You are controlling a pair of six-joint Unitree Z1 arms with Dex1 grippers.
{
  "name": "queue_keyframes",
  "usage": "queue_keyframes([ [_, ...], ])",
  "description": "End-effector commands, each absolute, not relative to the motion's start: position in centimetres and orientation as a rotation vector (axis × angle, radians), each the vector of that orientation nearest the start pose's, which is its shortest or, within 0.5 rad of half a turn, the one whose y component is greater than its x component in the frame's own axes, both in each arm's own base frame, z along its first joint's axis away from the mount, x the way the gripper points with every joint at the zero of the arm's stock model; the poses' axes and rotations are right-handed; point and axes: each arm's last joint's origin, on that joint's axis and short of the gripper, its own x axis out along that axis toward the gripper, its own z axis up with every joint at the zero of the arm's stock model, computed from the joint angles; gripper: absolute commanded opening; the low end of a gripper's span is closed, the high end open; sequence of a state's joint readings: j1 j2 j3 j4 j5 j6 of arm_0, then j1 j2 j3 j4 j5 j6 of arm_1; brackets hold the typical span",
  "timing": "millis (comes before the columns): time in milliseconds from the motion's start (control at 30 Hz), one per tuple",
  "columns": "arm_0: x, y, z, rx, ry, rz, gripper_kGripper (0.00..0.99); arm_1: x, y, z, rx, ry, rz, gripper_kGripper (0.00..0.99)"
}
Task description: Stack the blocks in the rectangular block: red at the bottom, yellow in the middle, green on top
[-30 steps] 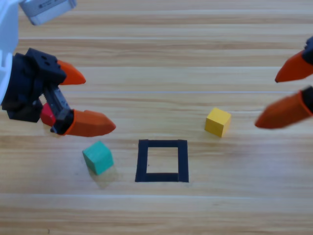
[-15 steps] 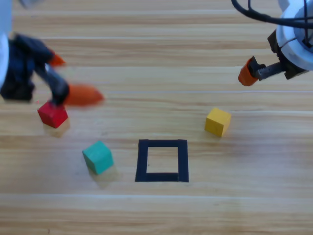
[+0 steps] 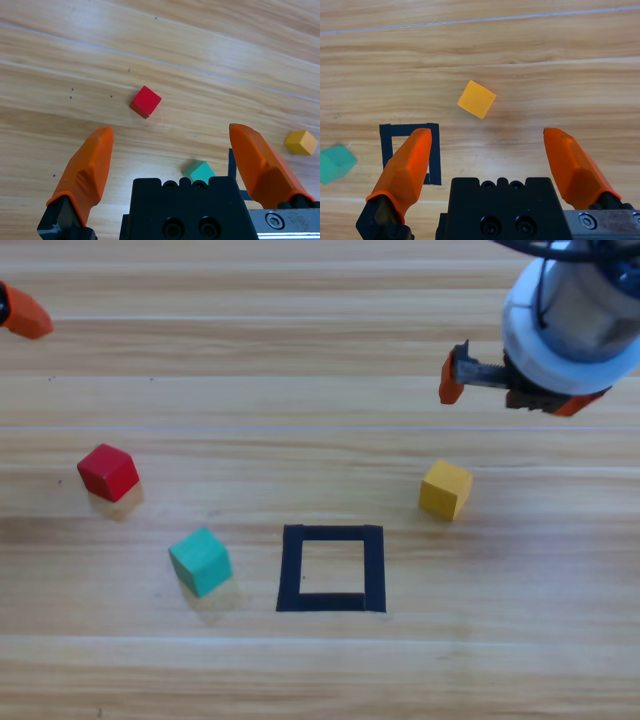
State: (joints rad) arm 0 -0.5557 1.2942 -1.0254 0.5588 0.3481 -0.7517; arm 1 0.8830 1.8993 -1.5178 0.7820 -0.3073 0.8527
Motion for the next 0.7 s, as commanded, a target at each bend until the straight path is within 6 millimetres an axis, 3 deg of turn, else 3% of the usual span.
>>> queue_keyframes([
  [33, 21.8, -10.2, 32.2, -0.308, 0.920, 0.184, 0.990, 26.3, 30.7, 25.2, 0.163, 1.176, -0.072, 0.986],
  [100, 23.1, -10.9, 31.5, -0.279, 0.974, 0.197, 0.990, 26.7, 30.9, 24.4, 0.201, 1.199, -0.109, 0.982],
  [400, 33.6, -16.2, 27.1, -0.082, 1.315, 0.267, 0.950, 28.6, 32.6, 20.0, 0.338, 1.302, -0.240, 0.990],
  [467, 33.9, -16.5, 27.0, -0.092, 1.329, 0.246, 0.939, 29.1, 33.0, 19.2, 0.354, 1.310, -0.262, 0.990],
  [700, 32.5, -15.4, 29.6, -0.190, 1.269, 0.237, 0.939, 30.9, 33.5, 17.0, 0.374, 1.316, -0.315, 0.988],
])
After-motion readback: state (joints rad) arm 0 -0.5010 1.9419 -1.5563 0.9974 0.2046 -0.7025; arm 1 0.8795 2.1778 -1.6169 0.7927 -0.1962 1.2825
